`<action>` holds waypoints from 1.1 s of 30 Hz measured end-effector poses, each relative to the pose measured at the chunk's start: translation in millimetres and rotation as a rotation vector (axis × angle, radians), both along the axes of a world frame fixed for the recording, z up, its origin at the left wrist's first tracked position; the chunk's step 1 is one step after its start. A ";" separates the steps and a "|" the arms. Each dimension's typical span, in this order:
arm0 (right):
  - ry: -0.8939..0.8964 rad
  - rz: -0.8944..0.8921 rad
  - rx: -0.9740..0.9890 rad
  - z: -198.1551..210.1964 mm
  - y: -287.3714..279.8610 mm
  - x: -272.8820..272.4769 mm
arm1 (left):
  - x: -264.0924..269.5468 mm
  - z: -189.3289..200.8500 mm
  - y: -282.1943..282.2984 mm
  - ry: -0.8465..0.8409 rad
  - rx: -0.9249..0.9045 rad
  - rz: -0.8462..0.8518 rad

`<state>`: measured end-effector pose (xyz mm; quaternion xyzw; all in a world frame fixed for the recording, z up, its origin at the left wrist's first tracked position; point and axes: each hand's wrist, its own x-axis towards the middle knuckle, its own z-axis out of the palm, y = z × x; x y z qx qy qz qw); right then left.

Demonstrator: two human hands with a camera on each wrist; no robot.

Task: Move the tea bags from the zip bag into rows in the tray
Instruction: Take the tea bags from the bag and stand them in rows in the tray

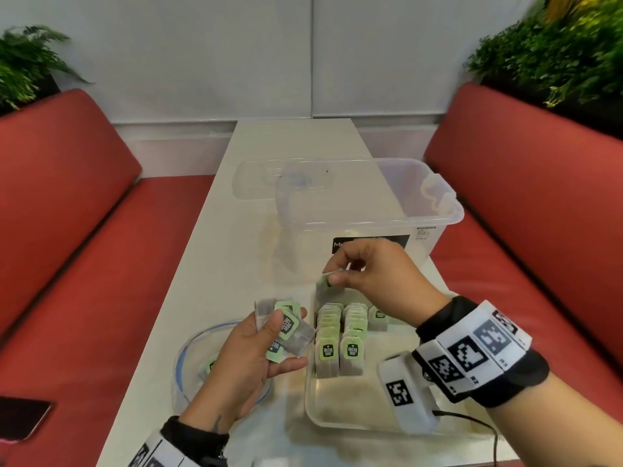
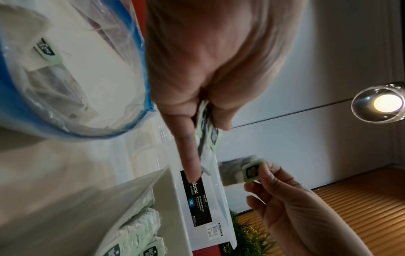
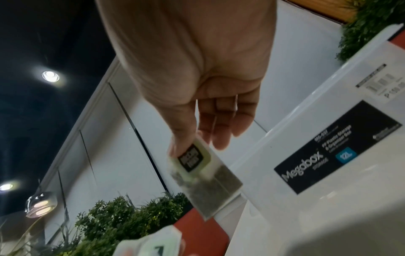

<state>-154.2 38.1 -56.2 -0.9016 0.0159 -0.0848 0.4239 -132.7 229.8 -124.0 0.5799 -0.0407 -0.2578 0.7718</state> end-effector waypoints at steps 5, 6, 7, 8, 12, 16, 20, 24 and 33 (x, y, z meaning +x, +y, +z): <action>0.078 -0.043 -0.035 2.9 -21.3 1.7 | -5.0 1.1 -5.8 -0.096 0.067 -0.047; 0.090 -0.045 -0.072 2.0 -24.3 1.9 | -6.1 1.7 -7.1 -0.111 0.070 -0.061; 0.102 -0.041 -0.113 1.6 -26.5 1.4 | -7.0 2.3 -8.2 -0.123 0.072 -0.073; 0.115 -0.038 -0.141 1.1 -27.9 1.3 | -7.6 2.4 -8.8 -0.130 0.073 -0.082; 0.172 -0.028 -0.214 -1.2 -38.2 0.8 | -11.6 -1.9 -12.5 -0.114 0.086 -0.103; 0.257 -0.026 -0.469 -7.4 -54.7 -0.4 | -21.1 -11.4 -15.4 -0.076 0.133 -0.141; 0.359 -0.038 -0.691 -23.3 -65.1 -1.1 | -29.1 -21.6 -16.9 -0.049 0.200 -0.180; 0.448 -0.034 -0.812 -42.3 -67.0 5.7 | -32.6 -28.2 -17.4 -0.017 0.236 -0.189; 0.531 0.018 -0.987 -68.4 -62.1 17.1 | -33.1 -31.1 -16.9 0.008 0.242 -0.187</action>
